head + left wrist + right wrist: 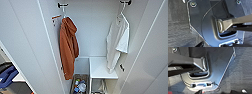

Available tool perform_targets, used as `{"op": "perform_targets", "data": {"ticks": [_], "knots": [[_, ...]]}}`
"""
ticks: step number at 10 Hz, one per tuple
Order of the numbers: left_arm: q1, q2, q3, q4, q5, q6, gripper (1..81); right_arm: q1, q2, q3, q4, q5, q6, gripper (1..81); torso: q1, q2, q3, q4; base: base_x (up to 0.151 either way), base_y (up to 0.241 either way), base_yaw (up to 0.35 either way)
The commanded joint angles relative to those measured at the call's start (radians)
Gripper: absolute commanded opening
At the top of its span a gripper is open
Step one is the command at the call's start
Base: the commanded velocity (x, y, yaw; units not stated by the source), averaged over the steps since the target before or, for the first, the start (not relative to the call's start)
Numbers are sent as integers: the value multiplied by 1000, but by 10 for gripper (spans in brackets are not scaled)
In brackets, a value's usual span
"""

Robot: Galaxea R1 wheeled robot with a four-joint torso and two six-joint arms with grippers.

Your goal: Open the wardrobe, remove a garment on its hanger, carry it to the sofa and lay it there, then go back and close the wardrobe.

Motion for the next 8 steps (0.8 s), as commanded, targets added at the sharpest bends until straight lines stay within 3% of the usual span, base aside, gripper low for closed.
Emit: {"op": "perform_targets", "data": {"ticks": [1, 5, 8], "knots": [[-11, -5, 0, 13, 55, 5, 811, 13, 9, 3, 0, -67, -3, 811, 0, 0, 0, 0, 0, 0, 0], [-11, -5, 0, 13, 55, 4, 811, 16, 5, 1, -2, -67, -3, 811, 0, 0, 0, 0, 0, 0, 0], [-13, -5, 0, 14, 55, 5, 811, 15, 5, 6, -2, -67, -5, 811, -1, -1, 0, 0, 72, 0, 0]]}}
